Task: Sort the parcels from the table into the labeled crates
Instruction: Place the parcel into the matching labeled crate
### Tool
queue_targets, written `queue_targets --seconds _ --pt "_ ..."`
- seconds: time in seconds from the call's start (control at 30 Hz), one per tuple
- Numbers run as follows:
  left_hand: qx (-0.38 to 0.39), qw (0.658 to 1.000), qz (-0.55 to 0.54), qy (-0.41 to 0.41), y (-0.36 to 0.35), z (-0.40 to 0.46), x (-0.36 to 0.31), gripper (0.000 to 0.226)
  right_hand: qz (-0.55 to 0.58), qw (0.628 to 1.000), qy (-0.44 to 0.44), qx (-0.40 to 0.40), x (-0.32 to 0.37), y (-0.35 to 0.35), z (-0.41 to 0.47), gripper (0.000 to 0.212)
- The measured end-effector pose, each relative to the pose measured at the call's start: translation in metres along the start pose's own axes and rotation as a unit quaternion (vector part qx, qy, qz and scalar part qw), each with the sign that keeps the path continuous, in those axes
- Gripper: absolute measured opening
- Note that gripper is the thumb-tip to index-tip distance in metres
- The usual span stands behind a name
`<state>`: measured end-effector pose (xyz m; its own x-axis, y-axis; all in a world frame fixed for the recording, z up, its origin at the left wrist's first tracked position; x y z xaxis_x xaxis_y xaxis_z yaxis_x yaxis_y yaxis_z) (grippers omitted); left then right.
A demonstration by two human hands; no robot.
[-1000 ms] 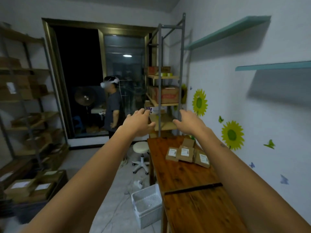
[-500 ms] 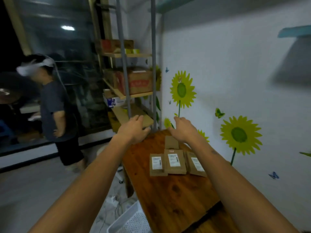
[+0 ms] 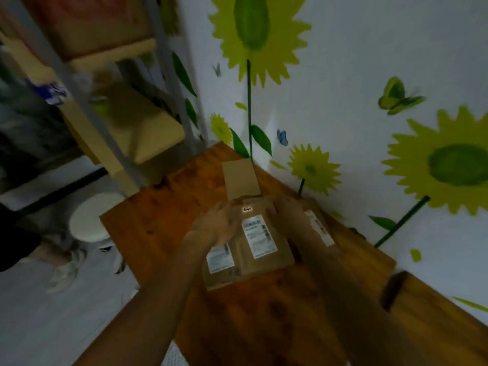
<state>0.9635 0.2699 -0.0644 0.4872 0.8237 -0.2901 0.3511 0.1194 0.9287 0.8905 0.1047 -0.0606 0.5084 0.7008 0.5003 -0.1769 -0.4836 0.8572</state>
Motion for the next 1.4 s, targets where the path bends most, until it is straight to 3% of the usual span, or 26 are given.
queue_targets --seconds 0.13,0.37,0.57,0.63,0.73,0.83,0.97,1.07,1.17,1.23,1.3,1.4 --pt "0.048 0.999 -0.015 0.010 -0.069 0.063 0.013 0.058 -0.031 0.998 -0.057 0.022 -0.042 -0.059 0.045 0.045" --pt "0.017 1.000 -0.015 0.019 -0.132 0.115 0.030 0.064 -0.089 0.984 -0.150 0.043 -0.085 -0.121 0.076 0.054" --pt "-0.003 0.985 -0.168 0.047 -0.138 0.121 0.036 0.063 0.014 0.978 -0.206 0.020 -0.097 -0.126 0.082 0.050" --pt "-0.021 0.977 -0.210 0.039 -0.127 0.118 0.035 0.062 0.049 0.973 -0.224 0.003 -0.096 -0.116 0.078 0.058" --pt "-0.044 0.942 -0.332 0.039 -0.099 0.112 0.037 0.063 0.106 0.965 -0.237 -0.046 -0.082 -0.090 0.064 0.062" --pt "-0.052 0.893 -0.447 0.025 -0.057 0.098 0.039 0.071 0.142 0.957 -0.231 -0.105 -0.053 -0.057 0.037 0.051" --pt "-0.029 0.852 -0.521 0.033 0.006 0.071 0.040 0.070 0.147 0.951 -0.212 -0.168 0.001 -0.003 -0.011 0.042" --pt "0.019 0.857 -0.513 -0.037 0.069 0.051 0.032 0.062 0.094 0.954 -0.193 -0.210 0.040 0.051 -0.054 0.053" --pt "0.123 0.873 -0.428 -0.199 0.129 0.012 -0.006 0.048 0.056 0.958 -0.098 -0.263 0.090 0.110 -0.093 0.084" --pt "0.180 0.882 -0.316 -0.299 0.155 -0.023 -0.033 0.049 0.076 0.976 -0.075 -0.191 0.119 0.123 -0.112 0.092" --pt "0.222 0.875 -0.256 -0.346 0.169 -0.055 -0.050 0.051 0.156 0.979 -0.102 -0.081 0.134 0.115 -0.135 0.089" --pt "0.247 0.869 -0.203 -0.379 0.187 -0.092 -0.065 0.046 0.282 0.950 -0.111 -0.074 0.147 0.118 -0.172 0.058"
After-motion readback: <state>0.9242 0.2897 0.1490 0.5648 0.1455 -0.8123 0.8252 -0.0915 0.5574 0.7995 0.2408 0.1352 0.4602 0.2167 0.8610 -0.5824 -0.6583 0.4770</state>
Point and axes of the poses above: each hand's wrist, its own z-axis towards the middle knuckle, its own y-axis out of the back of the hand, x = y × z, the point moved 10 cm from there along z, towards the middle knuckle, and after that the axes turned 6 degrees about -x, right-handed, at the moved point
